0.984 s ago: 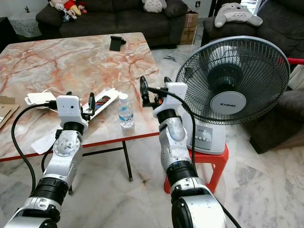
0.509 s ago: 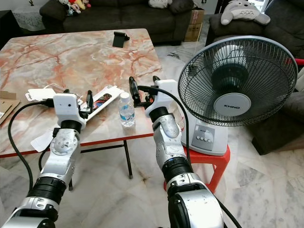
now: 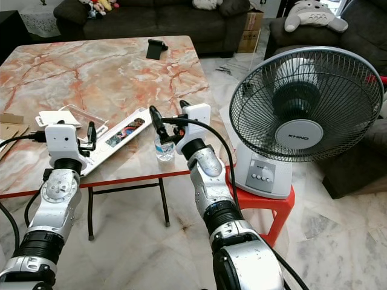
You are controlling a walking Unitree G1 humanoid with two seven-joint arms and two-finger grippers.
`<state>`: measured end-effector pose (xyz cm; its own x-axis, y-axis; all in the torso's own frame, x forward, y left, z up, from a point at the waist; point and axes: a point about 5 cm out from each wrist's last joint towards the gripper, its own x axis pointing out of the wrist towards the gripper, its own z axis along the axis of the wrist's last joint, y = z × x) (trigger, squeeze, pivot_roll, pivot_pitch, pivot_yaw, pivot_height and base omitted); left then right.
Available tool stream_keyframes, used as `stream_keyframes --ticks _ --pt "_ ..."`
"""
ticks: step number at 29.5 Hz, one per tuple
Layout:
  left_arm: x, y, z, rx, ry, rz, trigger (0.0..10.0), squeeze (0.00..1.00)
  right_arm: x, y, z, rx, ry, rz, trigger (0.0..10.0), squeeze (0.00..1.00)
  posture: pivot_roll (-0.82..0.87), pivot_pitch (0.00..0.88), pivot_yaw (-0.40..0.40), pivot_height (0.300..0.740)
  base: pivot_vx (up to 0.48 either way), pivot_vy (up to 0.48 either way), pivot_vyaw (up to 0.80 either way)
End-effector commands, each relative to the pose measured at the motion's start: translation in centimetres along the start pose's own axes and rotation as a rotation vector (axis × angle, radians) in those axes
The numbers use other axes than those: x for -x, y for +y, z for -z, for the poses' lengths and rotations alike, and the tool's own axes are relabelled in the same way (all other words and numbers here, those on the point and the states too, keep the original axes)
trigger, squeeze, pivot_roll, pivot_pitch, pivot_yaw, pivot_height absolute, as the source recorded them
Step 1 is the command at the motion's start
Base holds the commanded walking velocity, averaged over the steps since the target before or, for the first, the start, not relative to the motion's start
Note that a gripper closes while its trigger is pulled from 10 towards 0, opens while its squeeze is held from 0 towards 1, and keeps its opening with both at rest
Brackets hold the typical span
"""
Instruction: Picking trash to rubbish bin
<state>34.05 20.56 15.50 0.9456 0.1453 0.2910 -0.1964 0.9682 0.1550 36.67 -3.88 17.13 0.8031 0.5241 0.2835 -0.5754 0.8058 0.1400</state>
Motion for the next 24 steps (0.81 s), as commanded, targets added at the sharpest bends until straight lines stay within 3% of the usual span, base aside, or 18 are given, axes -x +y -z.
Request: stream_keyframes --ticks 1,13,24 --pt "0.2 -0.2 0.3 0.011 0.020 0.010 10.0 0.00 -0.9 4.2 1.0 -0.073 -0.001 -0.093 10.0 0.00 0.14 0.100 -0.017 0.740 0.000 0.000 0.00" --pt "0.2 -1.4 0.0 0.033 0.014 0.048 10.0 0.00 -0.3 4.8 3.0 -0.050 0.098 -0.096 10.0 0.00 0.15 0.098 -0.015 0.740 0.000 0.000 0.00" --pt "0.0 -1.6 -0.7 0.036 -0.006 0.063 10.0 0.00 -0.6 4.9 3.3 -0.043 0.123 -0.075 10.0 0.00 0.17 0.092 -0.013 0.740 0.000 0.000 0.00"
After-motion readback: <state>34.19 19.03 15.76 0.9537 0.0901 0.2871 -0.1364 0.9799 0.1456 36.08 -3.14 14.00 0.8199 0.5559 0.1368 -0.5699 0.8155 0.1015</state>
